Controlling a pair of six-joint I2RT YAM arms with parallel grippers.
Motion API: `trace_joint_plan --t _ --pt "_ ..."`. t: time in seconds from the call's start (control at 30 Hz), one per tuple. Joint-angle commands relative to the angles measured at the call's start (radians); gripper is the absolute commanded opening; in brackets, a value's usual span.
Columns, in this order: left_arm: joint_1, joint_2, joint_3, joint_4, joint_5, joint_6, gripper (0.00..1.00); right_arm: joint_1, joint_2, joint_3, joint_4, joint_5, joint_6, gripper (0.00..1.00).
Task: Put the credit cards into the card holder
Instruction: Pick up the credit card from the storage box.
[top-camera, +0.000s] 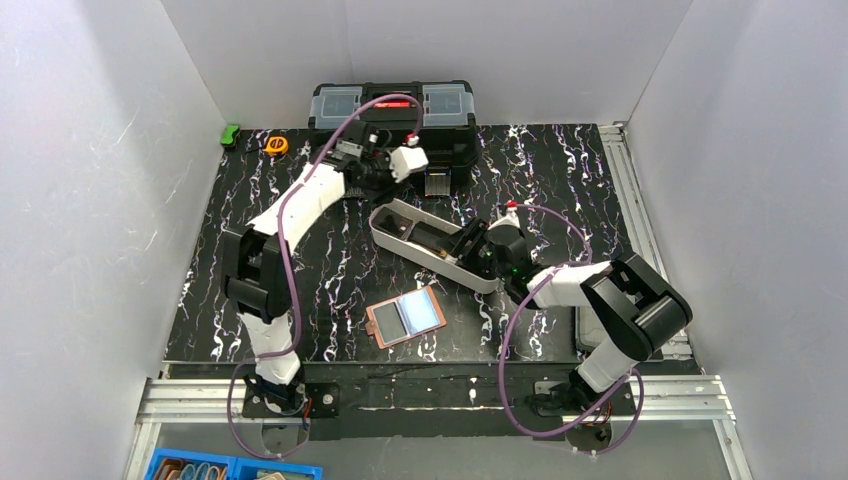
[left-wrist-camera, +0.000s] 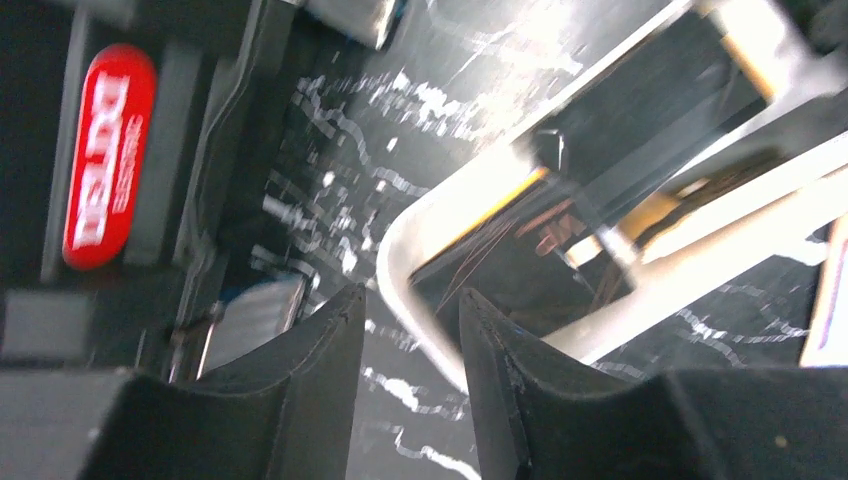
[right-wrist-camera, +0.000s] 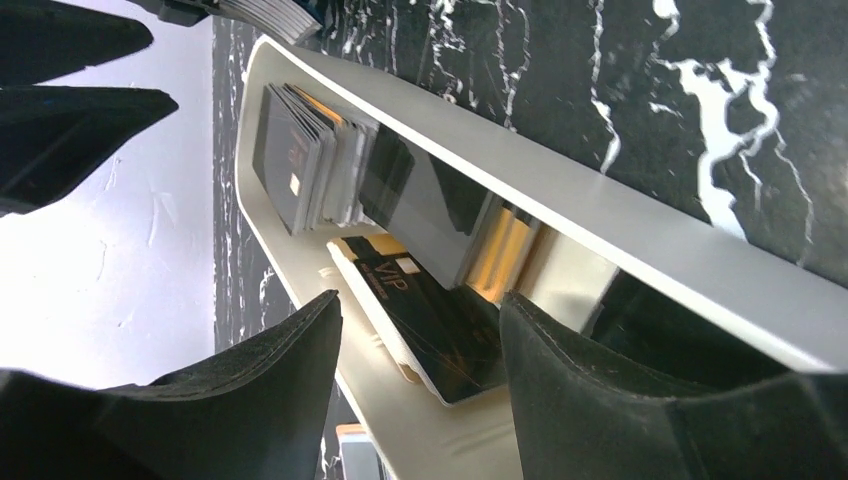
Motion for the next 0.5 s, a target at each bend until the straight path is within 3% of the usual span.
trace_joint_plan --t 0.0,0.47 --pt "0.07 -0.014 0.047 -0.16 -0.023 0.07 0.37 0.012 -0.025 0.109 -0.037 -0.015 -0.075 0.66" --pt "0.087 0.003 -0.017 -0.104 0.018 0.078 0.36 0.017 0.242 0.396 -0.034 -0.153 -0.06 0.67"
